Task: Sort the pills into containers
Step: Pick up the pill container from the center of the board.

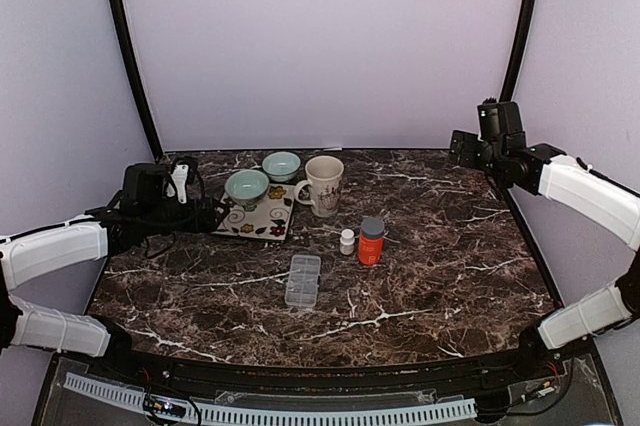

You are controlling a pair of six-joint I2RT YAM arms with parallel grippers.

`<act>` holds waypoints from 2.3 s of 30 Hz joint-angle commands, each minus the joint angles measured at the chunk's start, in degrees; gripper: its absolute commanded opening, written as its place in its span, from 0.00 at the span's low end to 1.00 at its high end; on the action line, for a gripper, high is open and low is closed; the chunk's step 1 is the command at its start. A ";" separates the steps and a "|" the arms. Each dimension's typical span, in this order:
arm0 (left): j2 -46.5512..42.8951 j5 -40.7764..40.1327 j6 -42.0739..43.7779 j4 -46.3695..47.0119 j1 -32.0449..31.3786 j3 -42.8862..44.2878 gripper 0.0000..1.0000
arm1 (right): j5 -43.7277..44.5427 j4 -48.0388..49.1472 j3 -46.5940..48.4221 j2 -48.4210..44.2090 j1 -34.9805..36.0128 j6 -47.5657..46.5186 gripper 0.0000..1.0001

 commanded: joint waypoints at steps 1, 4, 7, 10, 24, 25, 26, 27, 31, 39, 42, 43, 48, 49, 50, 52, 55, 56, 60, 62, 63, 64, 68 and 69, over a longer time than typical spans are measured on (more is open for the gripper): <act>0.67 4.98 -0.30 0.87 0.38 0.01 0.88 | -3.42 1.91 -1.42 -1.75 0.82 -0.32 1.00; 1.58 7.62 -0.87 1.02 0.33 -0.11 0.88 | -3.99 1.97 -2.09 -2.79 2.01 -0.37 1.00; 2.63 10.80 -1.77 0.85 0.26 0.07 0.88 | -4.05 1.44 -2.34 -3.55 4.08 -0.41 1.00; 3.14 13.24 -2.95 0.75 0.32 -0.22 0.88 | -4.28 0.77 -2.34 -4.13 7.58 -0.34 1.00; 7.17 14.12 -4.72 0.29 -6.53 -1.01 0.87 | -8.15 -7.75 2.32 3.57 30.40 9.00 0.96; 7.90 14.08 -4.85 0.28 -7.18 -0.78 0.86 | -8.85 -8.22 2.78 4.68 31.65 9.68 0.95; 8.63 14.07 -4.98 0.27 -7.82 -0.66 0.86 | -9.54 -8.70 3.20 5.77 32.75 10.38 0.95; 9.28 14.19 -5.06 0.34 -8.35 -0.45 0.86 | -10.29 -9.01 3.27 6.82 33.72 10.93 0.95; 12.07 15.72 -5.28 0.47 -9.35 0.27 0.85 | -13.41 -9.95 5.61 10.30 36.17 12.28 0.93; 16.74 19.17 -4.00 -0.81 -10.08 2.71 0.83 | -22.69 -10.16 6.93 15.78 37.01 12.07 0.90; 18.17 20.47 -3.85 -1.30 -10.35 3.43 0.82 | -25.99 -10.61 8.64 19.62 37.28 11.61 0.90; 18.58 20.83 -3.85 -1.38 -10.45 3.60 0.82 | -26.84 -10.79 9.18 20.63 37.35 11.56 0.90; 20.27 22.14 -3.28 -2.88 -10.96 4.55 0.81 | -28.87 -11.77 12.05 25.65 37.36 12.33 0.90; 20.78 22.42 -2.90 -3.22 -10.98 4.82 0.81 | -29.09 -12.05 12.74 26.40 37.37 12.59 0.90; 21.09 22.65 -2.58 -3.69 -11.08 5.16 0.81 | -29.25 -12.32 13.41 27.25 37.38 12.91 0.90; 22.07 23.24 -2.01 -4.49 -11.24 5.89 0.81 | -30.05 -12.86 14.74 28.88 37.42 13.46 0.90; 23.49 24.07 -1.66 -5.10 -11.50 7.14 0.81 | -31.35 -13.59 17.03 31.39 37.38 13.66 0.90; 23.91 24.25 -1.58 -5.29 -11.65 7.51 0.80 | -31.64 -13.85 17.84 32.22 37.38 13.77 0.90; 24.80 24.18 -1.31 -6.06 -12.21 8.31 0.79 | -32.03 -15.57 22.20 36.04 37.38 14.01 0.90; 24.54 23.80 -1.23 -6.64 -12.32 8.16 0.78 | -31.36 -17.49 25.92 38.98 37.38 13.93 0.90; 24.31 23.56 -1.15 -6.80 -12.41 8.05 0.78 | -31.10 -18.69 27.01 39.90 37.33 13.86 0.91; 23.84 23.11 -1.06 -7.11 -12.41 7.80 0.78 | -30.91 -19.97 28.77 41.13 37.30 13.84 0.90; 21.20 21.89 -1.25 -6.77 -12.41 5.72 0.78 | -30.38 -24.45 35.59 46.49 37.28 15.12 0.90; 20.67 22.10 -1.35 -6.37 -12.42 4.95 0.77 | -30.23 -26.29 37.29 47.75 37.28 15.34 0.90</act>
